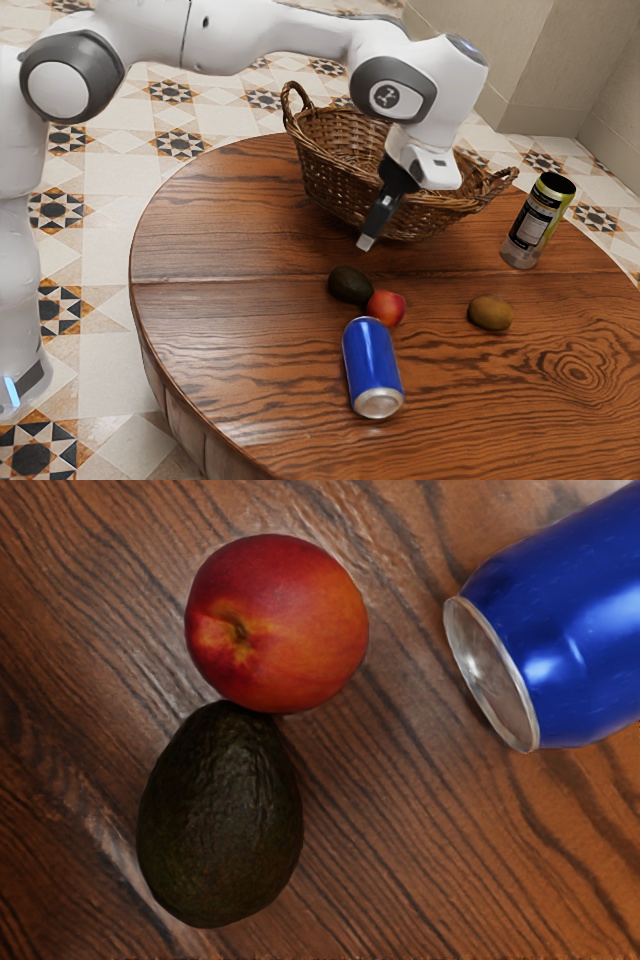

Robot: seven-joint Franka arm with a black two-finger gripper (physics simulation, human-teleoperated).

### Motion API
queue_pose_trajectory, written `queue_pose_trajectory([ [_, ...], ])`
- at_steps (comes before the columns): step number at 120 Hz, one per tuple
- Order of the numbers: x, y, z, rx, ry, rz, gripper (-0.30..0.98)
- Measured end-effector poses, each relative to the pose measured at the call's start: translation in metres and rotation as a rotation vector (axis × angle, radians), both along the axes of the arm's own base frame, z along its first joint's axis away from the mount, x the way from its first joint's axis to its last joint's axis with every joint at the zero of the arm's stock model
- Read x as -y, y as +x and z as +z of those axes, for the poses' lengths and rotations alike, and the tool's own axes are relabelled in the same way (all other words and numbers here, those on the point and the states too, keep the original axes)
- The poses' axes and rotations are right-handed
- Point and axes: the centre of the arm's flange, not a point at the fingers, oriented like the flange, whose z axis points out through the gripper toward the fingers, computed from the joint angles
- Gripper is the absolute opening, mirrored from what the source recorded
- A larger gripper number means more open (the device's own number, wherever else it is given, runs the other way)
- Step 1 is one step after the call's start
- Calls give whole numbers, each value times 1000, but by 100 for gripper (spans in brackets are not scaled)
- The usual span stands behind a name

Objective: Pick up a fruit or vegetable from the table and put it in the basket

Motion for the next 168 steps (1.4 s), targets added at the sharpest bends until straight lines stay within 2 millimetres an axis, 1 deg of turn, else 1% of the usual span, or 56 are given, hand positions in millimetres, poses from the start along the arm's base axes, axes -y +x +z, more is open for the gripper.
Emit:
queue_pose_trajectory([
  [13,-4,-3,-25,-34,5,-4,69],
  [21,-7,-4,-35,-48,3,-4,68],
  [44,-12,-5,-57,-68,-1,-7,69],
  [55,-20,-16,-59,-69,19,3,69],
  [66,-25,-21,-69,-85,39,1,69],
  [74,-23,-20,-75,-74,44,-14,69],
  [87,-20,-18,-78,-48,48,-42,69],
  [105,-28,-21,-92,-54,58,-59,69],
  [122,-33,-18,-93,-36,68,-76,69],
  [150,-29,-9,-94,22,56,-116,69],
  [168,-32,-10,-108,14,46,-124,69],
])
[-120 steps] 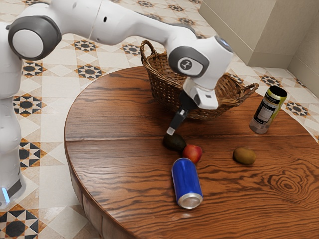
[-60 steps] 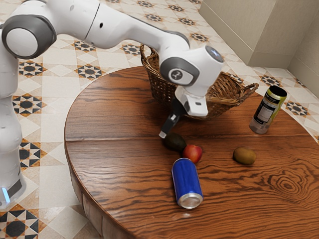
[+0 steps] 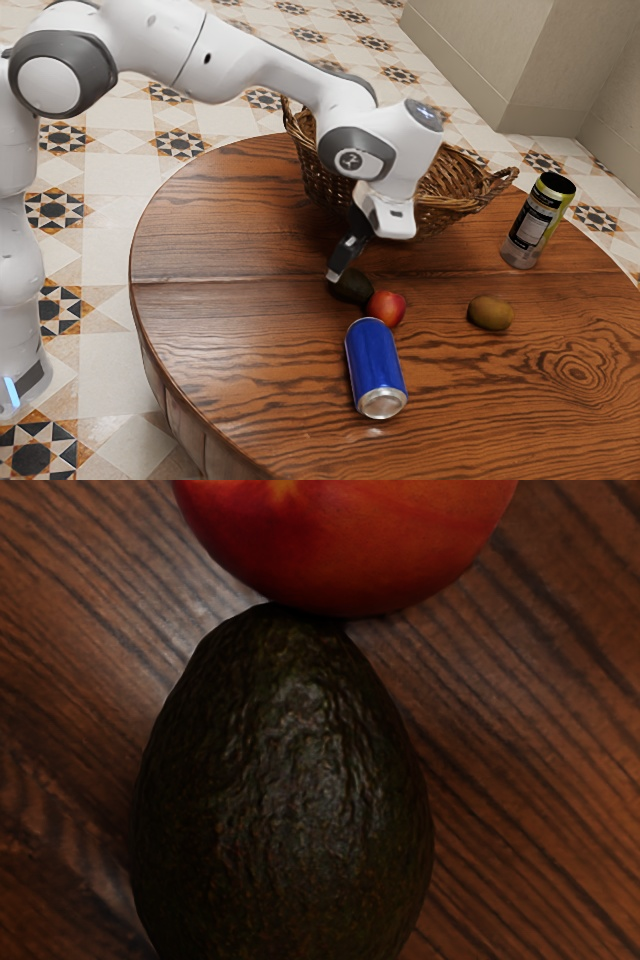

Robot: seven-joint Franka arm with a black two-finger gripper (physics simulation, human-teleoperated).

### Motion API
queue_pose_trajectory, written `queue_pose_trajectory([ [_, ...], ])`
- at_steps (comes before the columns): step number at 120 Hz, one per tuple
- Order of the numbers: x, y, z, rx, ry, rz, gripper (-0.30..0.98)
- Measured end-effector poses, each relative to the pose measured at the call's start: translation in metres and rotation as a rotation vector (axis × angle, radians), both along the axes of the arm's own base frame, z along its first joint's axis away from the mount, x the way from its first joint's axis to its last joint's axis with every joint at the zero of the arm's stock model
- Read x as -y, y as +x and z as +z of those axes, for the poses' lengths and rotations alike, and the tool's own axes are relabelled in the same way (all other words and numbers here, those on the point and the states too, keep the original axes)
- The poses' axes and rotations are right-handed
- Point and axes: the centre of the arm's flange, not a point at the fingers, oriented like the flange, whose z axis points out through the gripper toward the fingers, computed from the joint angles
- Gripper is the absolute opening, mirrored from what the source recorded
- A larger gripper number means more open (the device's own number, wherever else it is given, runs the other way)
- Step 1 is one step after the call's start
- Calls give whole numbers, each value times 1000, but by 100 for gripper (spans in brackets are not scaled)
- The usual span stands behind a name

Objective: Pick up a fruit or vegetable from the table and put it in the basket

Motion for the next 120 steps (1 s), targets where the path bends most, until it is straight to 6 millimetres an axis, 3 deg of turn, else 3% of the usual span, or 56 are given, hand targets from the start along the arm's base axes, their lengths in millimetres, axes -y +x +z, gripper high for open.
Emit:
queue_pose_trajectory([
  [70,2,5,-39,63,-67,-19,68],
  [92,-1,7,-36,79,-80,-9,37],
  [120,0,7,-23,107,-67,-5,30],
])
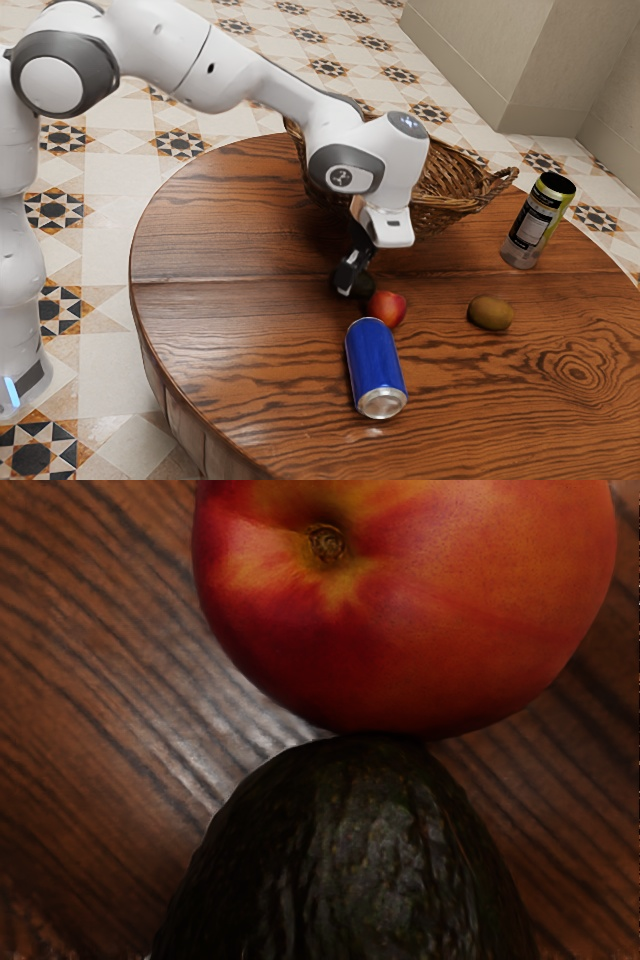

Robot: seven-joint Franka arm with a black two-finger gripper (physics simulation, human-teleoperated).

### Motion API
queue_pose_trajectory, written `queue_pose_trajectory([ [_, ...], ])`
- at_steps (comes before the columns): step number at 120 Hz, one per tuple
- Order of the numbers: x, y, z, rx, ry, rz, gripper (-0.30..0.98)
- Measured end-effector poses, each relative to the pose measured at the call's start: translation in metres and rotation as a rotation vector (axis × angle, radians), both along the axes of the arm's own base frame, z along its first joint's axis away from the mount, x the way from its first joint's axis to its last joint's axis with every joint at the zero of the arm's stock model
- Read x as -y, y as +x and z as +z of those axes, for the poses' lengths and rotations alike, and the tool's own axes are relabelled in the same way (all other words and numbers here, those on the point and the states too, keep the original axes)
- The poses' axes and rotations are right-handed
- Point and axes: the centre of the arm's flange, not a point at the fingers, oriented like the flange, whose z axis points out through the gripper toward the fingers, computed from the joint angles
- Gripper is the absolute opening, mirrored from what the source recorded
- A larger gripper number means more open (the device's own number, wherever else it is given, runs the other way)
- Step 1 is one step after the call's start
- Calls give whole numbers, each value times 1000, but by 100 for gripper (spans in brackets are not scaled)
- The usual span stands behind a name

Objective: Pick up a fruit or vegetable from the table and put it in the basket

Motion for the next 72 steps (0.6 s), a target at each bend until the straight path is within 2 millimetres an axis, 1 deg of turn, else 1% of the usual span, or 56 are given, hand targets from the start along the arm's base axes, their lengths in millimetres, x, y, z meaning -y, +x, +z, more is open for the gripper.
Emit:
queue_pose_trajectory([
  [9,3,0,23,23,14,3,27],
  [16,4,-1,41,28,32,13,32],
  [23,4,1,71,40,49,31,34],
  [31,5,1,99,42,69,51,35],
  [42,15,-3,135,34,95,72,35],
  [49,20,-7,169,53,116,89,35],
  [54,18,-9,194,71,133,108,35],
  [59,11,-9,216,84,149,137,35],
  [63,-3,-6,230,88,161,170,36],
  [67,-22,-2,237,82,170,210,35],
  [72,-58,6,238,62,179,275,34],
])
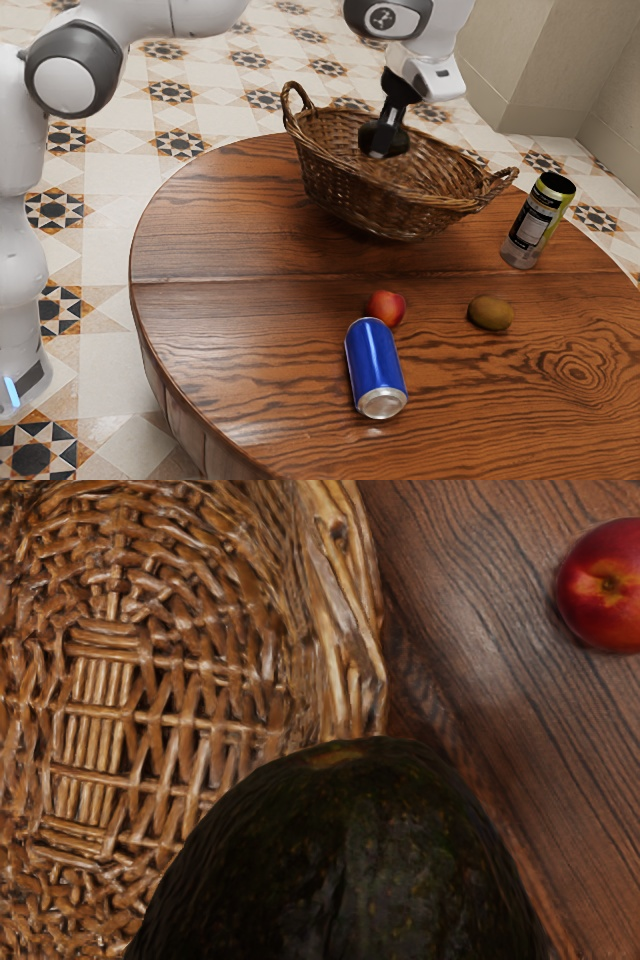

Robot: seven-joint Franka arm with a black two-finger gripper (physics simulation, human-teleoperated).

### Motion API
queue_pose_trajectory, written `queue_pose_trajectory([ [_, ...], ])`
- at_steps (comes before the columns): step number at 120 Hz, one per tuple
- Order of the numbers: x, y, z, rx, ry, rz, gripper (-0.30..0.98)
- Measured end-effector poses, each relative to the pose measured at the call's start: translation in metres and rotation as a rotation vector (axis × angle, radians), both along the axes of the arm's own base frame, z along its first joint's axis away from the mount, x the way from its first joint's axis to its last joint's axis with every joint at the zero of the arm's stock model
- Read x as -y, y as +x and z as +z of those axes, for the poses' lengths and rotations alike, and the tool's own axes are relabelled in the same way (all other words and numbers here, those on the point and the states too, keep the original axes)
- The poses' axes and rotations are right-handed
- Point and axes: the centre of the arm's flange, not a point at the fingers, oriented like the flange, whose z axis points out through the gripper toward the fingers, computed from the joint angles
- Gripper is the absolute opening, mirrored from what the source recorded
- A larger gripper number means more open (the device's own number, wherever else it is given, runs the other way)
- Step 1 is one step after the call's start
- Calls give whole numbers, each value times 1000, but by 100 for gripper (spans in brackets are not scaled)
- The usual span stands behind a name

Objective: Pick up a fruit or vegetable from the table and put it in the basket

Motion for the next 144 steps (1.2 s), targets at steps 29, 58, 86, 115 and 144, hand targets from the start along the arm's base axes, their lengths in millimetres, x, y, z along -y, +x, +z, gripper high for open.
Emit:
queue_pose_trajectory([
  [29,-168,14,-37,-86,-27,251,30],
  [58,-214,44,-78,-21,-50,210,30],
  [86,-210,71,-81,117,-63,112,30],
  [115,-208,80,-75,191,-67,54,58],
  [144,-88,18,-5,174,37,25,67],
])
